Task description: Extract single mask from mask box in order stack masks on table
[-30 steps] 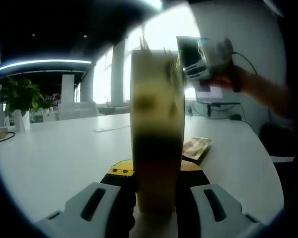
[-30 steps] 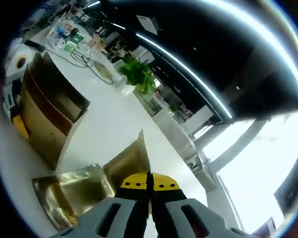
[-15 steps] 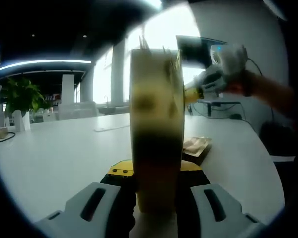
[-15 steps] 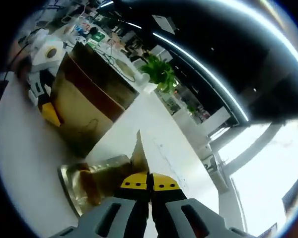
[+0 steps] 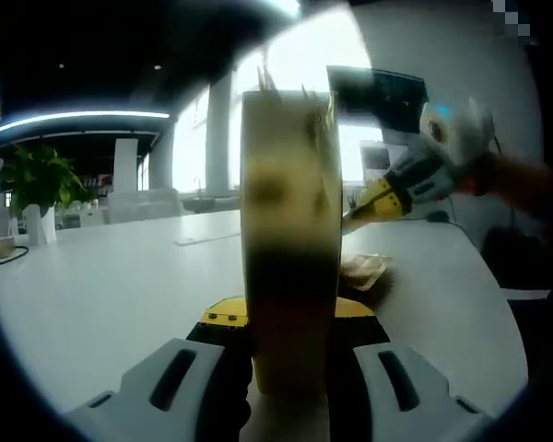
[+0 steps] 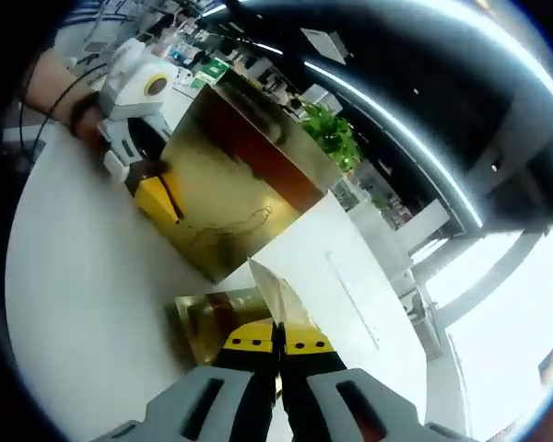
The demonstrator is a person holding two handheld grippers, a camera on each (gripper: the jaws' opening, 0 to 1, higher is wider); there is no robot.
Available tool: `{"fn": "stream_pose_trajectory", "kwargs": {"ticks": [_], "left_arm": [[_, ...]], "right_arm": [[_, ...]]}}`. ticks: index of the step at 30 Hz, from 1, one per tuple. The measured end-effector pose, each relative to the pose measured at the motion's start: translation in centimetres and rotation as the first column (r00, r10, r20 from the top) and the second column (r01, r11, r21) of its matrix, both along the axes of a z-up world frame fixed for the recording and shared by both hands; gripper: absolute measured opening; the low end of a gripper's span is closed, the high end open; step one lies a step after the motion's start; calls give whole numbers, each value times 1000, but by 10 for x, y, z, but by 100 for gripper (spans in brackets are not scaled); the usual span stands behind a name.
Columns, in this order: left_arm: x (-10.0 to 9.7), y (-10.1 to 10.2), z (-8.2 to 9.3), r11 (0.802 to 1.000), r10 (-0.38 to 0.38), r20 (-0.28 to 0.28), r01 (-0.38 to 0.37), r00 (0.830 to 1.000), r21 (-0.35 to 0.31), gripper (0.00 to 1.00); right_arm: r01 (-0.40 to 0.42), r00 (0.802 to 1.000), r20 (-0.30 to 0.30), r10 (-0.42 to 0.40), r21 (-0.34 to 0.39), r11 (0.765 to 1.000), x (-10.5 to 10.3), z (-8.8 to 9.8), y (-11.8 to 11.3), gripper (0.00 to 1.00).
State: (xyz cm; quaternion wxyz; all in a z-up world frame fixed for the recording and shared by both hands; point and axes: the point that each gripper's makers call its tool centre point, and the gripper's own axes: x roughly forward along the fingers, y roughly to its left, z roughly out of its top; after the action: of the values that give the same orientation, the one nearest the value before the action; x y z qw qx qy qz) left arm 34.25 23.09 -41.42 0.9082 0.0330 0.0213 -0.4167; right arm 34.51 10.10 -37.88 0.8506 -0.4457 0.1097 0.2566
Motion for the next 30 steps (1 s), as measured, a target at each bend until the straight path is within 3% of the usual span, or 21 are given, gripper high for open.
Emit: {"fn": "stream_pose_trajectory", "kwargs": {"ticks": [10,20,27,30], "left_arm": [[0,0,0,1000,0,0,0,1000,0,20],[0,0,0,1000,1,0,-1,1000,0,20],[0,0,0,1000,0,0,0,1000,0,20],[0,0,0,1000,1,0,-1,1000,0,20]], "right_arm": [[3,999,-41,-2,18,1000,-9,-23,10,0],[11,998,-59,-10,21,1000,-16,-35,9,0],[10,999,-38,-11,-24,1000,-15,-38,5,0],[7,998,-61,-6,5,1000,-16,-39,8,2]]}}
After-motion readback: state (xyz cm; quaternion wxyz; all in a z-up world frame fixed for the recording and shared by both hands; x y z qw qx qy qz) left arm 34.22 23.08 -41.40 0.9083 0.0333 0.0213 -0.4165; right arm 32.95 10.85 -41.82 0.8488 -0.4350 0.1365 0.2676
